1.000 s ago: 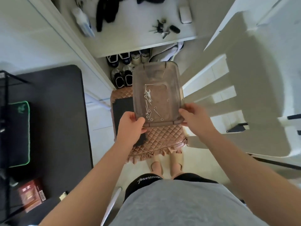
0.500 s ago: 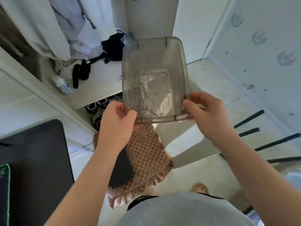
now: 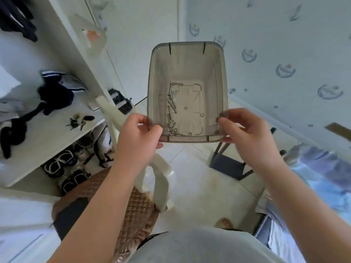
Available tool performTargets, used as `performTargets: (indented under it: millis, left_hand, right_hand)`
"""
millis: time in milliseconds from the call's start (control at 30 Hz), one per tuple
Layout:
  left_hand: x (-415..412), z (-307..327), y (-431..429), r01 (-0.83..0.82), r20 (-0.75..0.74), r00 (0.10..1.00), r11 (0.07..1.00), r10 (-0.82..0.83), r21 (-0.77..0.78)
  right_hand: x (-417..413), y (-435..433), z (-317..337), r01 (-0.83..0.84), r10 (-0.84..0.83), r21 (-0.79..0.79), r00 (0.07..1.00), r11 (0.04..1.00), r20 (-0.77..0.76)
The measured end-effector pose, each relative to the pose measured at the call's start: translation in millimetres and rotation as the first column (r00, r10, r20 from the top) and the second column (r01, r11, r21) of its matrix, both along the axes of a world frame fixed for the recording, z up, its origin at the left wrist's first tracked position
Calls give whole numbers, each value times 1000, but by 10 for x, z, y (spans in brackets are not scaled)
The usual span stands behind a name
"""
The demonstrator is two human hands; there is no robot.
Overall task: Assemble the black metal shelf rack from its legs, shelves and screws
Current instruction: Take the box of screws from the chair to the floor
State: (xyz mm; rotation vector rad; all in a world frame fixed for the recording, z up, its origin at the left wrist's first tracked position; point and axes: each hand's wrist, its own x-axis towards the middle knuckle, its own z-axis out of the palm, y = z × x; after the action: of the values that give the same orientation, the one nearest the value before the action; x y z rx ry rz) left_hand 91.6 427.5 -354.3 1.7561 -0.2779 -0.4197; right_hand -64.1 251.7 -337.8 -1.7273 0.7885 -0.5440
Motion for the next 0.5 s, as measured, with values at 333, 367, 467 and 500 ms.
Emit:
performTargets:
  millis: [333, 367, 467, 500]
  left_hand:
    - [-701, -859, -1789, 262, -137, 963, 916, -231, 302]
    - [-728, -974, -1890, 309, -152, 950, 882, -272, 356]
    - [-788, -1254, -2158, 482, -229, 874, 712, -428, 511]
    - [-802, -1335, -2234, 539, -262, 837, 646, -480, 541]
  right_hand:
    - [-1284, -1806, -833, 153, -129, 56, 944, 987, -303]
    - [-1368, -1947, -939, 167, -145, 42, 934, 985, -327]
    - [-1527, -2324, -1288, 181, -161, 4, 882, 983, -442]
    - [-1552, -2423, -1408, 173, -154, -8, 855, 985, -495]
